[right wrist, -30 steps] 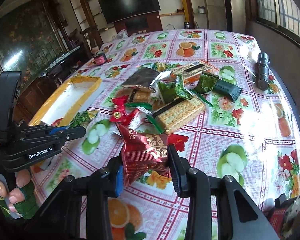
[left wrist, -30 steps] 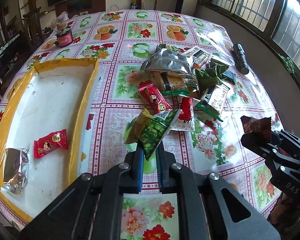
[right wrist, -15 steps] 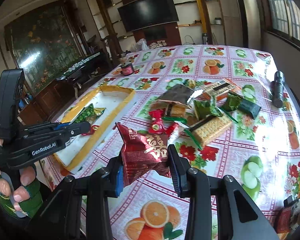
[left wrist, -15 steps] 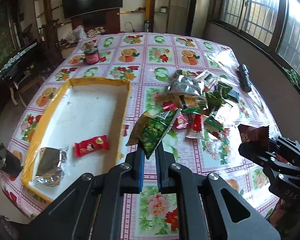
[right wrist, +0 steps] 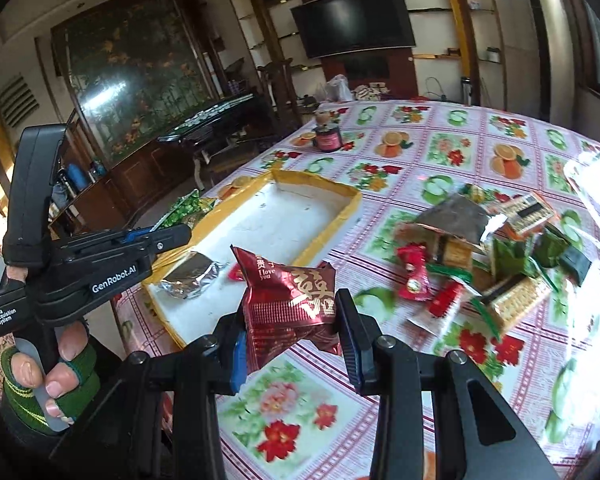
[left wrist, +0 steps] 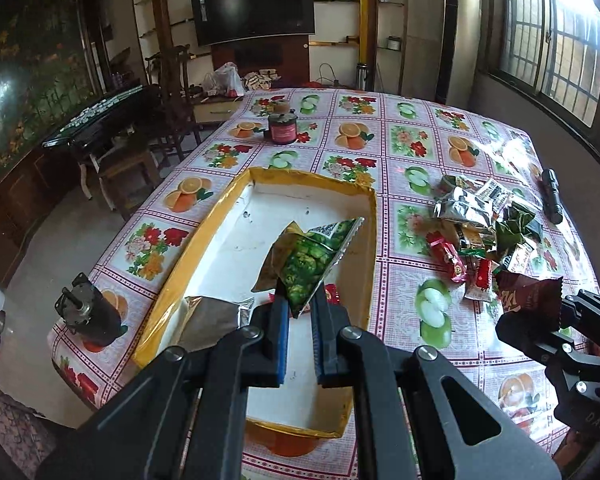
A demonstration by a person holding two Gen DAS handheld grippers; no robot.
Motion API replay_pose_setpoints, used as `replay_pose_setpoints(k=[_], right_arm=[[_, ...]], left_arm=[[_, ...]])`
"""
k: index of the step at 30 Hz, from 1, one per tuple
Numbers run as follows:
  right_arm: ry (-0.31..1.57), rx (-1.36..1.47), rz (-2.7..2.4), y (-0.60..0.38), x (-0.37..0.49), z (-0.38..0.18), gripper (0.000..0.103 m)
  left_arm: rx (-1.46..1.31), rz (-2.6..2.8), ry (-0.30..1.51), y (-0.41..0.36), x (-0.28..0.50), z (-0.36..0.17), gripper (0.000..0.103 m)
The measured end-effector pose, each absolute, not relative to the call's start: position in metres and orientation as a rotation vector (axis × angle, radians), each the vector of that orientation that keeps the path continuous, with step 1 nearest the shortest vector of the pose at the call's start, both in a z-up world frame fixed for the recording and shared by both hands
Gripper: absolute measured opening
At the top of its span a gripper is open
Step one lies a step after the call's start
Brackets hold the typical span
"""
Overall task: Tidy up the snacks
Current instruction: 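Carry both bags over the white tray and open both tools to drop them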
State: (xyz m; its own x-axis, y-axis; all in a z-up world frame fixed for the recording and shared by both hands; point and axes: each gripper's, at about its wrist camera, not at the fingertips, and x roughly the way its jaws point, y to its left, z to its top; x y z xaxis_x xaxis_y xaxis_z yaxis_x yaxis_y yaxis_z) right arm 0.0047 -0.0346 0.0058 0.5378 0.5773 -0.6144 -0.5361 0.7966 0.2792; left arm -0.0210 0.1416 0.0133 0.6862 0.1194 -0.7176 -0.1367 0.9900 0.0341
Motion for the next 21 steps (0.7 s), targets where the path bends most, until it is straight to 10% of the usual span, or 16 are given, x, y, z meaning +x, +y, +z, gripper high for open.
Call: replay_pose_setpoints(k=[21], right_arm=[[0.755, 0.015, 0.754, 0.036, 0.028, 0.010, 0.038]], left_arm=[[-0.099, 0.209, 0.848, 0.202, -0.025, -0.007, 0.011]])
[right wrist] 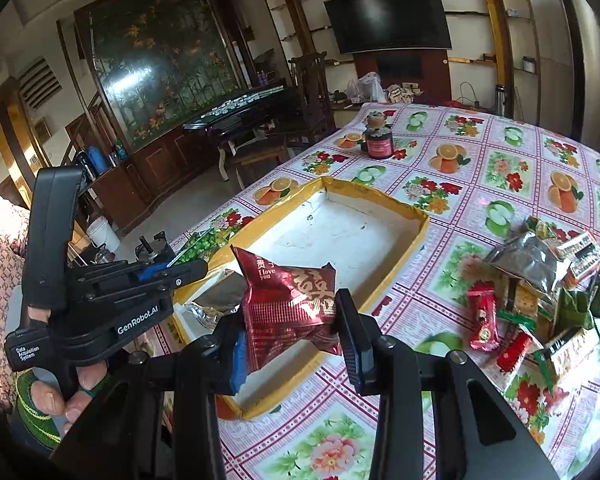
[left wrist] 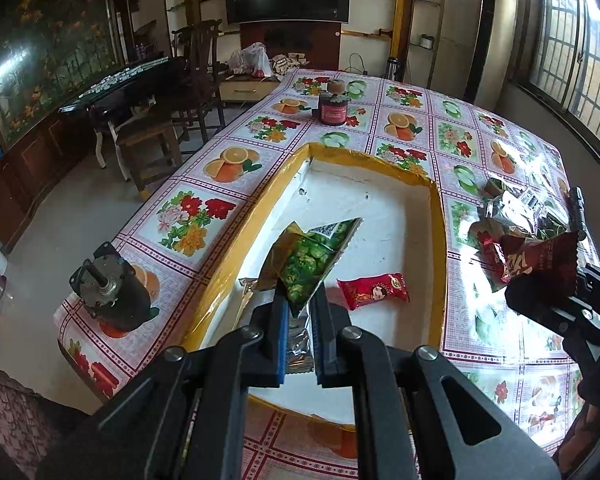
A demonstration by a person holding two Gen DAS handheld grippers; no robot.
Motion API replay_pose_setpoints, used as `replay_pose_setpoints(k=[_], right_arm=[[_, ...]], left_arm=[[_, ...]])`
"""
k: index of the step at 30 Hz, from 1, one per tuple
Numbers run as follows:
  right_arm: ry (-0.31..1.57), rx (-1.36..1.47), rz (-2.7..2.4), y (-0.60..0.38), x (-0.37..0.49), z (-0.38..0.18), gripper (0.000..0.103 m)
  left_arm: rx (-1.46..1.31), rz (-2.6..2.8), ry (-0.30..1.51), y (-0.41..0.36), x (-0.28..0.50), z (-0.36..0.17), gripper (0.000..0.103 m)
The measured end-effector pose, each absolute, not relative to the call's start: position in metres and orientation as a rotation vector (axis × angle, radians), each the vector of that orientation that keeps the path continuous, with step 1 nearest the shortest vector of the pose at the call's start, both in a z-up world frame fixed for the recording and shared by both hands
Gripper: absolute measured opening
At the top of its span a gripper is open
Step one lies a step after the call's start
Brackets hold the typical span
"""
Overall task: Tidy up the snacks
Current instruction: 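Carry both bags over the white tray and open both tools to drop them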
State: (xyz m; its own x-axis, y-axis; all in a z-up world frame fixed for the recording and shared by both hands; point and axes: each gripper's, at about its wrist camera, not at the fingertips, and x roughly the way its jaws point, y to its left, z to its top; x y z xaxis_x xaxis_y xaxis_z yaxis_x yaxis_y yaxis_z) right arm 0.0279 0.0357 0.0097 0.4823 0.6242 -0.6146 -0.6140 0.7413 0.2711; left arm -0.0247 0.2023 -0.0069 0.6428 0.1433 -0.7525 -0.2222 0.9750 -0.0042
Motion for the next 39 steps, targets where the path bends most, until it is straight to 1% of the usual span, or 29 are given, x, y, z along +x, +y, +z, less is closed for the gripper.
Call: replay_pose_setpoints(k=[17, 27, 39], right_arm=[[0.767, -0.127, 0.711, 0.086, 0.060, -0.007, 0.038], [0.841, -0.088, 0.758, 0.104, 0.097, -0.028, 0.038], [0.899, -0.103, 0.763, 0.112, 0.114, -0.048, 0.038]], left_arm=[[-0.132, 0.239, 0.899, 0.229, -0.013, -0.023, 0.011], [-0.132, 0.243, 0.939, 0.229, 0.001, -0.037, 0.011], [-0.091, 0.235, 0.961, 0.215, 0.014, -0.049, 0.011]])
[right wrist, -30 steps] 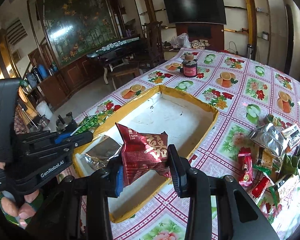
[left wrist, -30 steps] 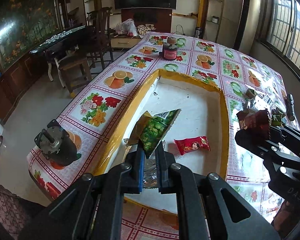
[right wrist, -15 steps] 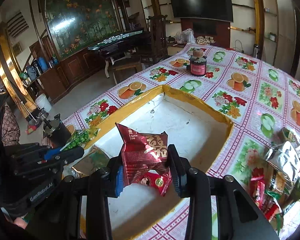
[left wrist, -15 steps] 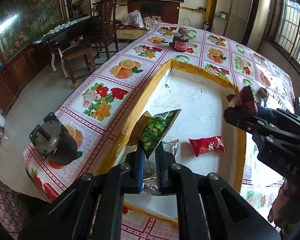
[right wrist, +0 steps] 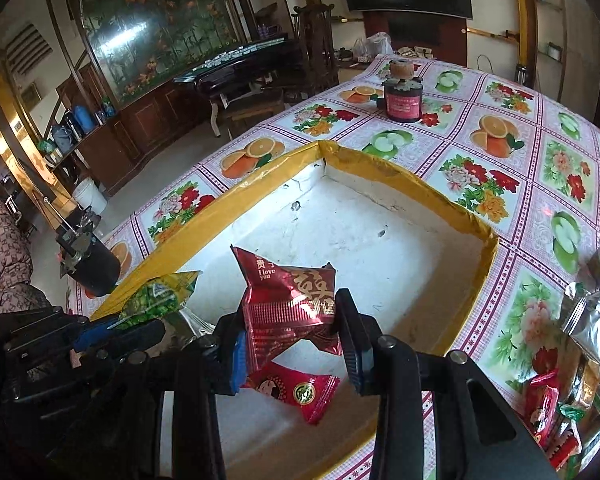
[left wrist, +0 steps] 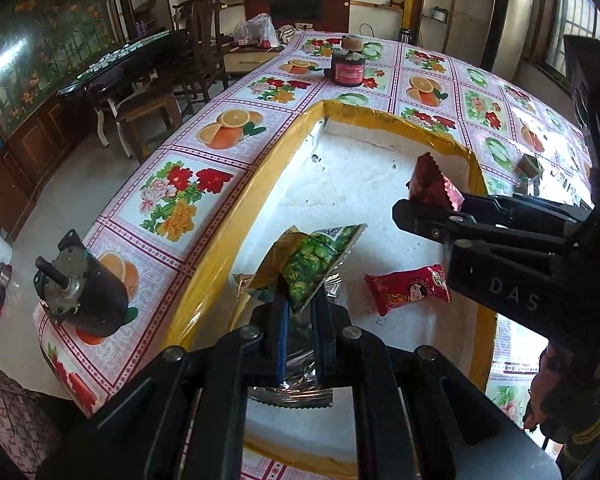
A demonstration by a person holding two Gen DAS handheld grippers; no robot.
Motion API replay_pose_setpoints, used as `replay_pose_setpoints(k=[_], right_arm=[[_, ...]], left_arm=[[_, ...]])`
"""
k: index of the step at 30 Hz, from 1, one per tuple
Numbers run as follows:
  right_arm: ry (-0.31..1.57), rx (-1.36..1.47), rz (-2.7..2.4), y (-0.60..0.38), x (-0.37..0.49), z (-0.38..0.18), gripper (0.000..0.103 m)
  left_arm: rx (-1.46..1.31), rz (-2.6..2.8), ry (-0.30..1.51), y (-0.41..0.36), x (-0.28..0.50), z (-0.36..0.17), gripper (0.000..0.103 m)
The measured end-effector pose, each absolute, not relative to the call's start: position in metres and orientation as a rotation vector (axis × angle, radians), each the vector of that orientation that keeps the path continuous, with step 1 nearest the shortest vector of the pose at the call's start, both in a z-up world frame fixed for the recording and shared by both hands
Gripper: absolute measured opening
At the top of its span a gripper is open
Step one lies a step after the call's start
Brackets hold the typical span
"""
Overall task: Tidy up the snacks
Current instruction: 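Carry both bags over the white tray and open both tools to drop them, then move both tools back to the snack pile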
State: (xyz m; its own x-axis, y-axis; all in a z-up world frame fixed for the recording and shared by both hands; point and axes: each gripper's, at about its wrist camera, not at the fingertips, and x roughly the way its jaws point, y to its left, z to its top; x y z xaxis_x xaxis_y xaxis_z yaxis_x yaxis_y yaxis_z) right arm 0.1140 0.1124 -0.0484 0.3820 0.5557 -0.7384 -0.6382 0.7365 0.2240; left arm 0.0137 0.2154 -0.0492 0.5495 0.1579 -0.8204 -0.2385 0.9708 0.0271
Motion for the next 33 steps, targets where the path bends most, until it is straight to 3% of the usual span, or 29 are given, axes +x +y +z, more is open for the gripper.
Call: replay_pose_setpoints(k=[22, 25, 26, 28, 30, 33], right_arm=[[0.919, -0.119, 0.773, 0.118, 0.118, -0.058, 0.039], [0.920, -0.113, 0.778, 0.118, 0.117, -0.057, 0.045], [0.916, -0.110, 0.775, 0.117, 0.116, -0.056, 0.050], [0.910, -0.099, 0.775, 0.114, 0.115, -0.054, 0.055], [0.909, -0.086, 0.778, 0.111, 0.115, -0.052, 0.056], [0.894, -0.059, 0.786, 0.103, 0.111, -0.044, 0.057]], left_arm=[[-0.115, 0.217, 0.992, 0.218, 0.019, -0.062, 0.010], [-0.121, 0.213, 0.988, 0.219, 0.018, -0.059, 0.011], [-0.122, 0.215, 0.988, 0.219, 0.017, -0.059, 0.013], [-0.123, 0.214, 0.991, 0.218, 0.016, -0.058, 0.026], [-0.115, 0.223, 0.978, 0.217, 0.013, -0.055, 0.051], [-0.099, 0.230, 0.947, 0.213, 0.007, -0.046, 0.059]])
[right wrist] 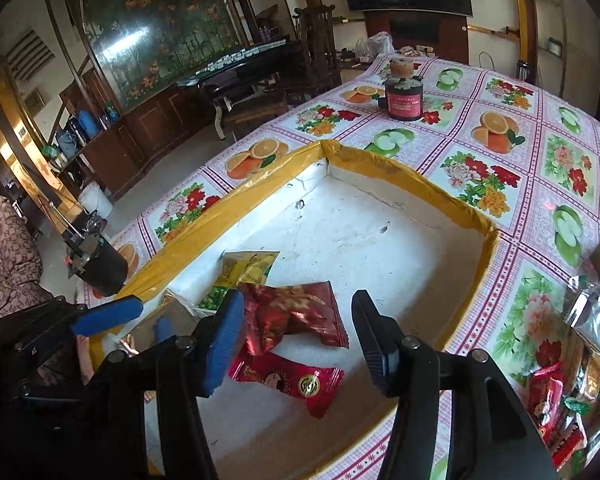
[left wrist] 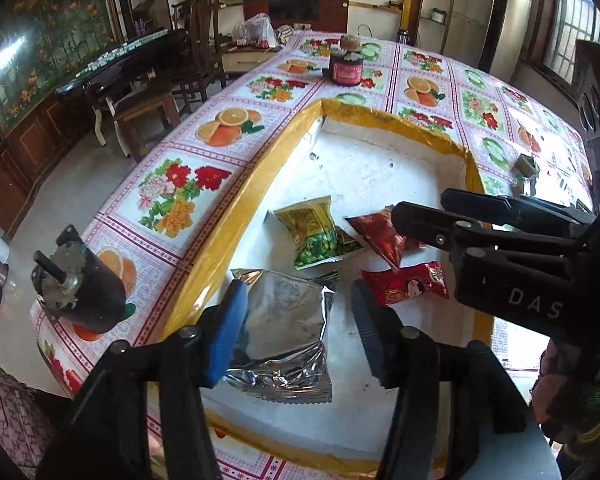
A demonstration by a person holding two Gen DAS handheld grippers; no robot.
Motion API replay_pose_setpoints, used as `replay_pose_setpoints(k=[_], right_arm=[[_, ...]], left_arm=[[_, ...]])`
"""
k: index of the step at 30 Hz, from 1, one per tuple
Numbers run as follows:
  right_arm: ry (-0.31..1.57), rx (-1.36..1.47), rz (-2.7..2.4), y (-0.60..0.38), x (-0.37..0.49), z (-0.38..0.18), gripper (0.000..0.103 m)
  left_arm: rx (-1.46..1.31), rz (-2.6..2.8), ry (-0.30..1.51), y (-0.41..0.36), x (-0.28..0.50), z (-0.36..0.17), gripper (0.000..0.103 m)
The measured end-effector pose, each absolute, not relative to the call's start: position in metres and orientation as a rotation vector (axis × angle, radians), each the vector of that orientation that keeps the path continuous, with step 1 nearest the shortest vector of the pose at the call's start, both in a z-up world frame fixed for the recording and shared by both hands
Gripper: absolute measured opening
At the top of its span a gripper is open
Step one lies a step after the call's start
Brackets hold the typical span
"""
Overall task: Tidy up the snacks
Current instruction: 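Move both tools back to the snack pile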
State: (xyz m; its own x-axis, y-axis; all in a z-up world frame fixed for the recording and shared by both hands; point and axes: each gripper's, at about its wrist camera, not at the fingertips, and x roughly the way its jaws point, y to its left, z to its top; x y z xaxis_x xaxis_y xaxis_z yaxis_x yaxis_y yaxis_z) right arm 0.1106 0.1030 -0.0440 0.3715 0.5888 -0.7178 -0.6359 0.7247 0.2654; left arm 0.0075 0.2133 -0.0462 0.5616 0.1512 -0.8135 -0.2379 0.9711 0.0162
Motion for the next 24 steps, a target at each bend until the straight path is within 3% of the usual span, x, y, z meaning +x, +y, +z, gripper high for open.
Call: replay_pose_setpoints(k=[6, 24], right_arm=[[0.838, 0.000, 0.777, 0.074, 0.095, -0.023, 0.060], [0.753, 0.084, 0.627, -0.012, 0.060, -0.005, 0.062]], left_arm=[[-0.072, 0.247, 0.902, 0.205, 0.000, -0.030, 0.067], [-0.027, 0.192, 0.842, 0.160, -0.022, -0.002, 0.071]])
